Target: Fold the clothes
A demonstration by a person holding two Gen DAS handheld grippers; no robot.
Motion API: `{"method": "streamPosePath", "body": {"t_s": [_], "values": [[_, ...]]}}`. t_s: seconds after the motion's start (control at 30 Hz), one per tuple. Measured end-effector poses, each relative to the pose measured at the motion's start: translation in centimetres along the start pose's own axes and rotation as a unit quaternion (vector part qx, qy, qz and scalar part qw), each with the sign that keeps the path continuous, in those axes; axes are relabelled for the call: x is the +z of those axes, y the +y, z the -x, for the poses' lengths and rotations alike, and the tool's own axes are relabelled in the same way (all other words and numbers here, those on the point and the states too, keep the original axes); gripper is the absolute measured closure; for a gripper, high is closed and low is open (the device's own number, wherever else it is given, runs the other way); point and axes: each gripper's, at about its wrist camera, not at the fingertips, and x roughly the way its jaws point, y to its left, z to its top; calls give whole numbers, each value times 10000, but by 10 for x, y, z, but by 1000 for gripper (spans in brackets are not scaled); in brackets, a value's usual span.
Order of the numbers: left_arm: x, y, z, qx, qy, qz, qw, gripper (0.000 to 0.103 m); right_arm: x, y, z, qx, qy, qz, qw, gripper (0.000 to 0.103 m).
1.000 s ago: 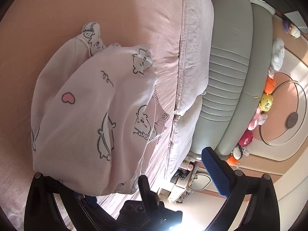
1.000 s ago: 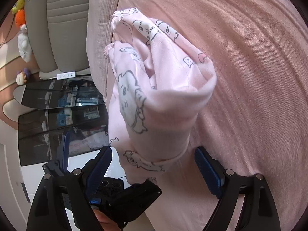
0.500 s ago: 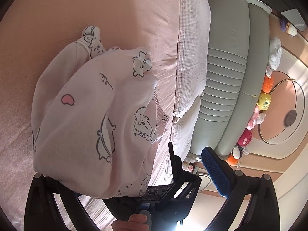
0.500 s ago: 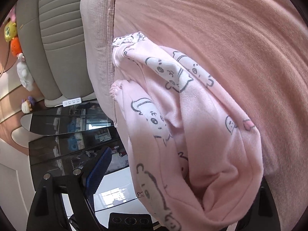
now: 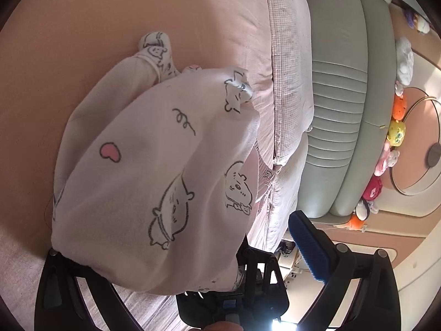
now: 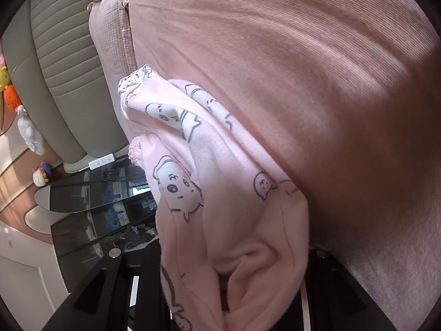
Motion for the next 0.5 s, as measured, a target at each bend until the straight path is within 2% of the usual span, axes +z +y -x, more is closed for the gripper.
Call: {"method": "streamPosePath", "body": {"t_s": [0.17, 0.37, 0.4, 0.47, 0.5], "values": [[4, 0, -5, 73, 17, 38, 10000, 0, 0, -1, -2, 1, -29, -95, 10000, 76], [6, -10, -13, 311, 115, -249, 9991, 0, 3, -7, 1, 28, 73, -98, 9999, 77], [6, -12, -14, 362, 127, -309, 9988, 4, 3, -7, 1, 29, 95, -96, 9999, 77], [7, -14, -16, 527, 145, -405, 9977, 23, 3, -7, 0, 39, 107, -86, 9999, 77], [8, -12, -17, 642, 152, -391, 9971, 40, 3, -7, 0, 47, 107, -84, 9999, 77]]}}
